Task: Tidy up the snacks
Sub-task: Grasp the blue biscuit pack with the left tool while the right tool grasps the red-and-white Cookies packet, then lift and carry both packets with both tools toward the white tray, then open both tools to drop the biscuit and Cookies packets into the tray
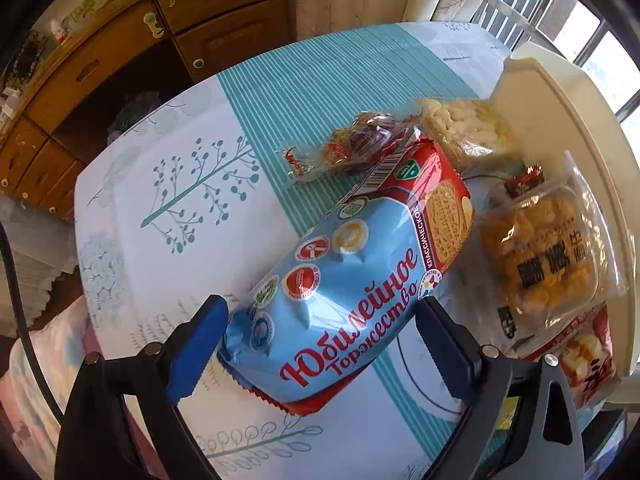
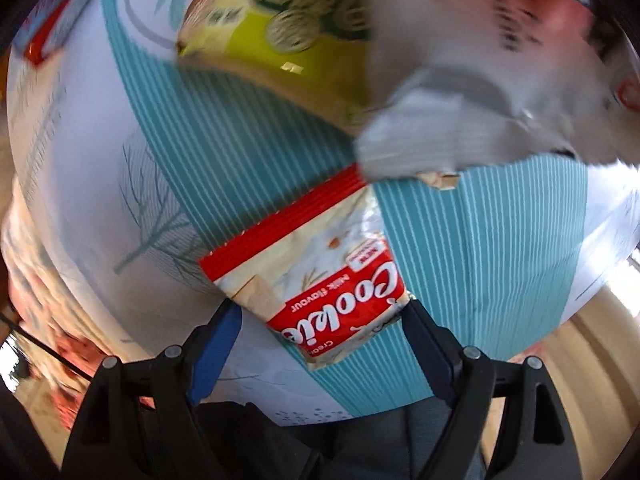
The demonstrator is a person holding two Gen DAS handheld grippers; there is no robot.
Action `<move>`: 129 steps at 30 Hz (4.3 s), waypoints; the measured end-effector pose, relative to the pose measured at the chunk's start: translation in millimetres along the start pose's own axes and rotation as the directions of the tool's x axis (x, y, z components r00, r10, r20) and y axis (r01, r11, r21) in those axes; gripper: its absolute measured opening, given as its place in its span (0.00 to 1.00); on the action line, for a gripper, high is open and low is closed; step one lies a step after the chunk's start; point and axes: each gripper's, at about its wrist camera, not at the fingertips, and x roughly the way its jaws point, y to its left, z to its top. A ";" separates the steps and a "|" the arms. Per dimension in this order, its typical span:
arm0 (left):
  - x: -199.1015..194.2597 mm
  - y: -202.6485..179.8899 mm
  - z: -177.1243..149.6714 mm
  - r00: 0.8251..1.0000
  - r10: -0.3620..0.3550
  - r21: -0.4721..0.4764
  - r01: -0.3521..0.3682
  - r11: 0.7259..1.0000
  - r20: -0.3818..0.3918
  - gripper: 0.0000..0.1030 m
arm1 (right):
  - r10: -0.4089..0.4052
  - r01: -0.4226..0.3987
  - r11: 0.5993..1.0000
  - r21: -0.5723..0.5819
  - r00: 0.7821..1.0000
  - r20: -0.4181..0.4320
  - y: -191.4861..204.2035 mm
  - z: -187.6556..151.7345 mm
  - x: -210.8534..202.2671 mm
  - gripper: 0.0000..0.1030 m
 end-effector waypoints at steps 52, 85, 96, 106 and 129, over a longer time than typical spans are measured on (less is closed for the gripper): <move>-32.3 21.1 -126.5 0.988 -0.143 -0.309 0.117 0.944 -0.063 0.56 | 0.136 -0.098 0.983 -0.157 0.958 0.253 -76.9 -77.9 -70.0 0.47; -231.2 -5.8 -207.7 0.886 -0.094 -0.460 0.324 0.827 0.455 0.56 | 0.307 0.030 0.895 -0.445 0.682 0.664 -87.5 -122.0 -222.7 0.47; -257.1 -79.1 -161.5 0.840 -0.078 -0.441 0.359 0.823 0.538 0.56 | 0.321 0.073 0.892 -0.445 0.590 0.741 -154.4 -101.4 -250.9 0.47; -251.6 -151.9 -100.8 0.806 -0.128 -0.388 0.410 0.825 0.578 0.56 | 0.309 0.096 0.907 -0.411 0.511 0.802 -225.5 -71.7 -272.6 0.47; -230.3 -221.8 -19.2 0.809 -0.137 -0.336 0.383 0.860 0.572 0.79 | 0.348 -0.053 0.922 -0.382 0.540 0.766 -294.6 -9.0 -280.7 0.74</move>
